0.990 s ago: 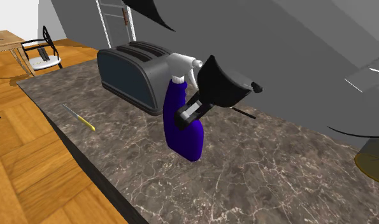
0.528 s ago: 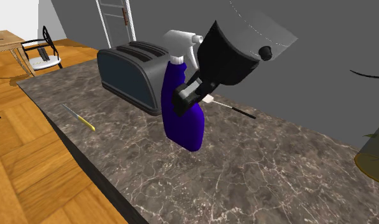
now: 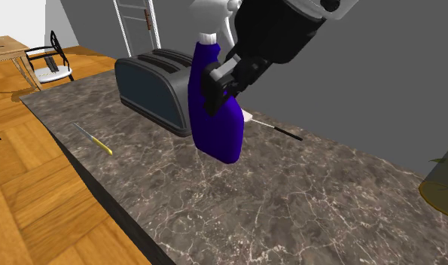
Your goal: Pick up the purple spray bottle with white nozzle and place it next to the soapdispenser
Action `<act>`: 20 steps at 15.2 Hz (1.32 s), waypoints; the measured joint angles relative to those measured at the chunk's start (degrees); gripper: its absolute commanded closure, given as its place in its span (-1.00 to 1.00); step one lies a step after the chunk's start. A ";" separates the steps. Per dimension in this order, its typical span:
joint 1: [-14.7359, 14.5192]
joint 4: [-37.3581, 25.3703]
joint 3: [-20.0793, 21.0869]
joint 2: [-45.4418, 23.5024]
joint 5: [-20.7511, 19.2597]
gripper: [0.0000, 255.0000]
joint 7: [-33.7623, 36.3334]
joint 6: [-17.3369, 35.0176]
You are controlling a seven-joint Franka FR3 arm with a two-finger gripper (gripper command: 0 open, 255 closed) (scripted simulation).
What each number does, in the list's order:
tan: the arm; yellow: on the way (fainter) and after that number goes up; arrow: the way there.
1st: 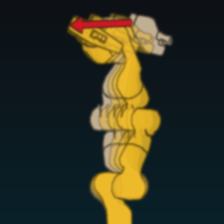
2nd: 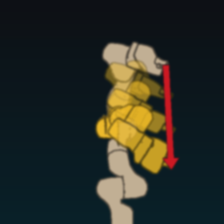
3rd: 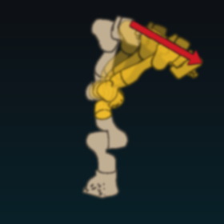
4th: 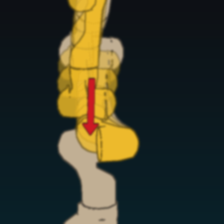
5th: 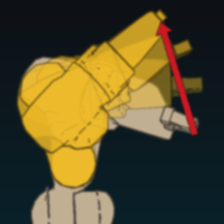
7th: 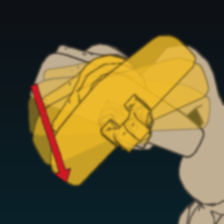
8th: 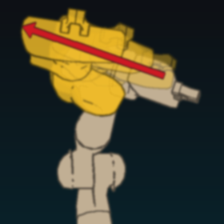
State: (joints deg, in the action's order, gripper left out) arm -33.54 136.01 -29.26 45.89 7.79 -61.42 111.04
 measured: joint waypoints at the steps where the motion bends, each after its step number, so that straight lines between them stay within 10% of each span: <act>1: -0.10 -0.87 0.17 -0.11 0.07 1.00 0.29 -0.70; 20: -2.45 -17.70 1.73 -4.12 1.33 1.00 4.58 -12.76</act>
State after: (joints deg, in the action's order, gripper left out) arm -36.00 118.31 -27.53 41.77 9.12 -56.85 98.28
